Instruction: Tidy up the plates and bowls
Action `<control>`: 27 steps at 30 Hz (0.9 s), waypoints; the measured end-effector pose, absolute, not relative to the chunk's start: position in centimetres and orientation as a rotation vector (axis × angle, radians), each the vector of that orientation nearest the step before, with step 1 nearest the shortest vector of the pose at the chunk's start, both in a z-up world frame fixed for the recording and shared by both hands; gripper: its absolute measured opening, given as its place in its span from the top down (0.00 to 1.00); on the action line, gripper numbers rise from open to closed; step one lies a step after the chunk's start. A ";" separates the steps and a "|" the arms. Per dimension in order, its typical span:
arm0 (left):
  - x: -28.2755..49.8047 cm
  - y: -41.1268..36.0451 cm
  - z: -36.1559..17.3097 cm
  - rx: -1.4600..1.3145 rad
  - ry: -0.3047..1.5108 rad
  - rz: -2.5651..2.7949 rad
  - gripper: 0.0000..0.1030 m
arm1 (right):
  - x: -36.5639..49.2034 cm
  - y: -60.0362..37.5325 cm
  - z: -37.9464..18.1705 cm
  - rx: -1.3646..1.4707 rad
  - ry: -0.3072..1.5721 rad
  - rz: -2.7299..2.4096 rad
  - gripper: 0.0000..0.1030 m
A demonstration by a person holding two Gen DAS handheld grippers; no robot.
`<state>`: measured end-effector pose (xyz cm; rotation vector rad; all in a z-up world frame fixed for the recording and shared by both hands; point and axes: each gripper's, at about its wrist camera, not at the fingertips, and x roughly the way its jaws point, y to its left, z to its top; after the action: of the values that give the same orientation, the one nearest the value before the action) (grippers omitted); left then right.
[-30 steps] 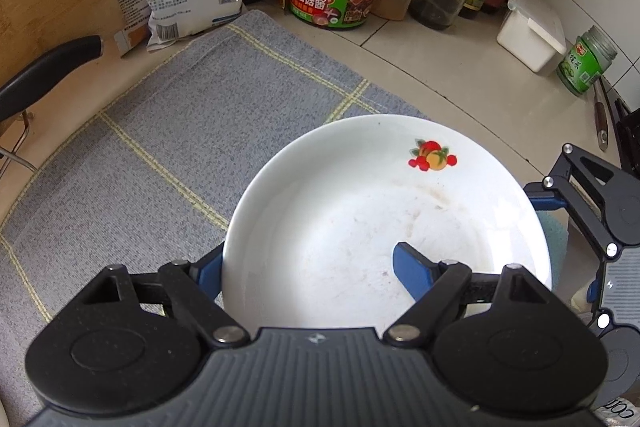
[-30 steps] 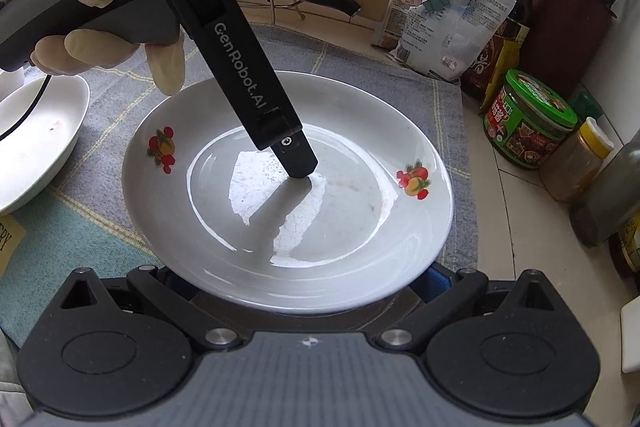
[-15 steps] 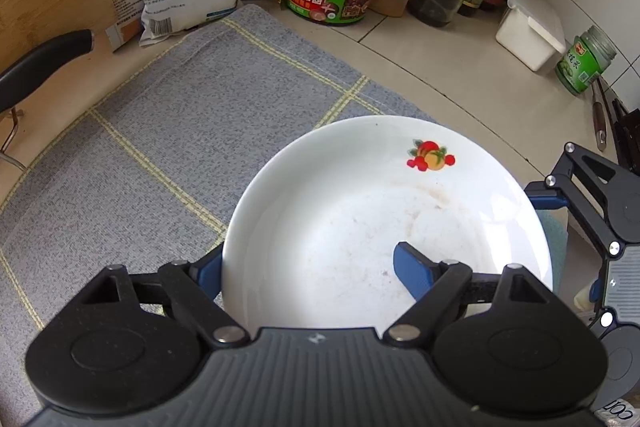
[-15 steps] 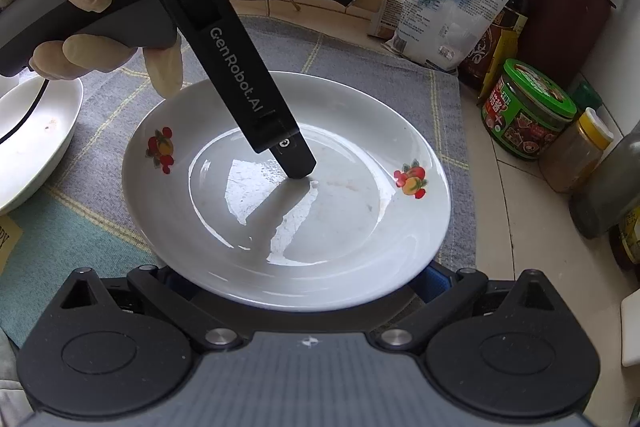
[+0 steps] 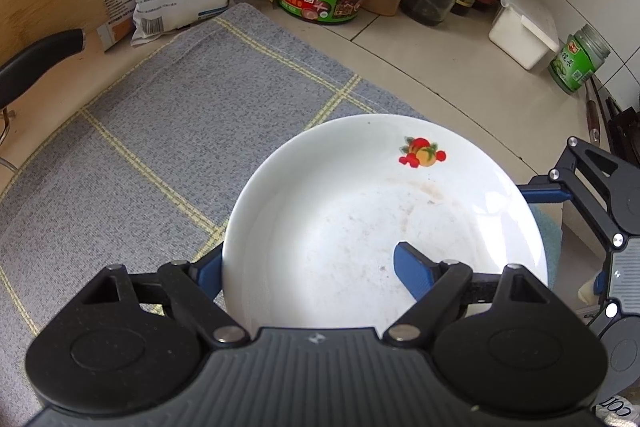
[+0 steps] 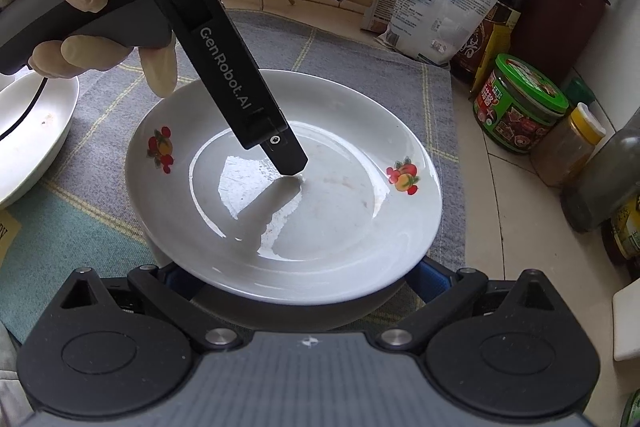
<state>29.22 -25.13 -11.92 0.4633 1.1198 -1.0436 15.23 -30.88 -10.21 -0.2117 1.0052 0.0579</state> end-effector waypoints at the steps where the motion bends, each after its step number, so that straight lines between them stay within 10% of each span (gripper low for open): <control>1: 29.2 -25.1 -11.9 0.462 1.120 -1.044 0.18 | 15.2 -30.9 -10.2 -0.210 1.008 0.054 0.00; 27: 29.3 -24.1 -11.1 0.442 1.100 -1.051 0.17 | 14.6 -31.2 -9.2 -0.188 1.027 0.055 0.00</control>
<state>29.35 -24.15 -11.13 0.4424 1.1000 -1.0512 14.64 -31.25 -9.22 -0.1883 1.0272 0.0551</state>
